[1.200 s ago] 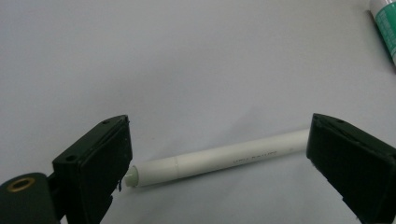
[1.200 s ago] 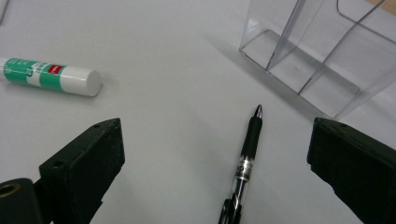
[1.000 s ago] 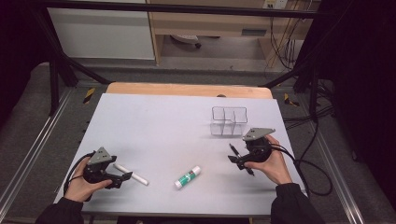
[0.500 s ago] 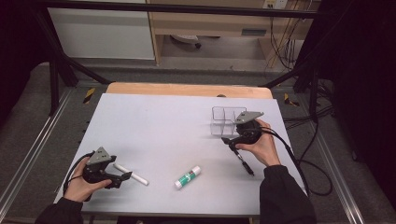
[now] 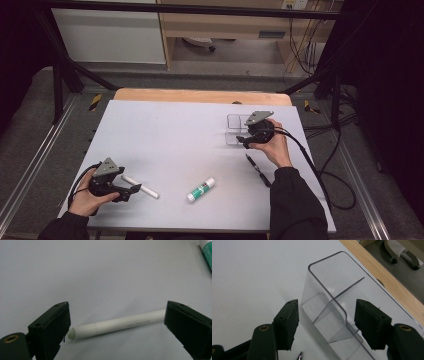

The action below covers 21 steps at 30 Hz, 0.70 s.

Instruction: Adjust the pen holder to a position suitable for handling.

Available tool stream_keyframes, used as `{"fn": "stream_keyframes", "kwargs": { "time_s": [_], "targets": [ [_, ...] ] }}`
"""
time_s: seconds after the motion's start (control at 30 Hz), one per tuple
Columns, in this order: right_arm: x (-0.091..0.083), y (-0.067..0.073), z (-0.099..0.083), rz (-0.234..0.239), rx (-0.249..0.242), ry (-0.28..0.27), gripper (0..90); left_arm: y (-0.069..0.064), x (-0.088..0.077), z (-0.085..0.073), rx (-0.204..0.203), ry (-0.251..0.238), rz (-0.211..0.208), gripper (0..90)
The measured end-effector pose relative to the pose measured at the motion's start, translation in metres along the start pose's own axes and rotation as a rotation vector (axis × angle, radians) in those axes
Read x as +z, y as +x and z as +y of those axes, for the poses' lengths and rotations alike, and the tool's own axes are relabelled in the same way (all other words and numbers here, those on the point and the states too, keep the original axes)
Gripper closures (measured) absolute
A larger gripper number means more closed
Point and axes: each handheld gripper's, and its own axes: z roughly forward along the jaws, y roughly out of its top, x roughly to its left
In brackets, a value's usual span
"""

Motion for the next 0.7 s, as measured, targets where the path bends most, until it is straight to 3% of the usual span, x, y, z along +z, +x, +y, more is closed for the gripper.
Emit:
{"fn": "stream_keyframes", "kwargs": {
  "time_s": [0.23, 0.4, 0.7],
  "targets": [
    [0.012, -0.004, 0.000, 0.003, -0.048, 0.012, 41.5, 0.000, 0.000, 0.000, 0.001, 0.000, -0.001, 6.9],
    [0.021, -0.006, 0.000, 0.037, -0.063, 0.032, 51.0, 0.001, 0.001, -0.001, 0.000, 0.002, -0.002, 6.9],
    [0.021, -0.009, 0.000, 0.030, -0.087, 0.044, 65.3, 0.001, 0.001, -0.001, 0.001, 0.003, -0.002, 6.9]
  ]
}}
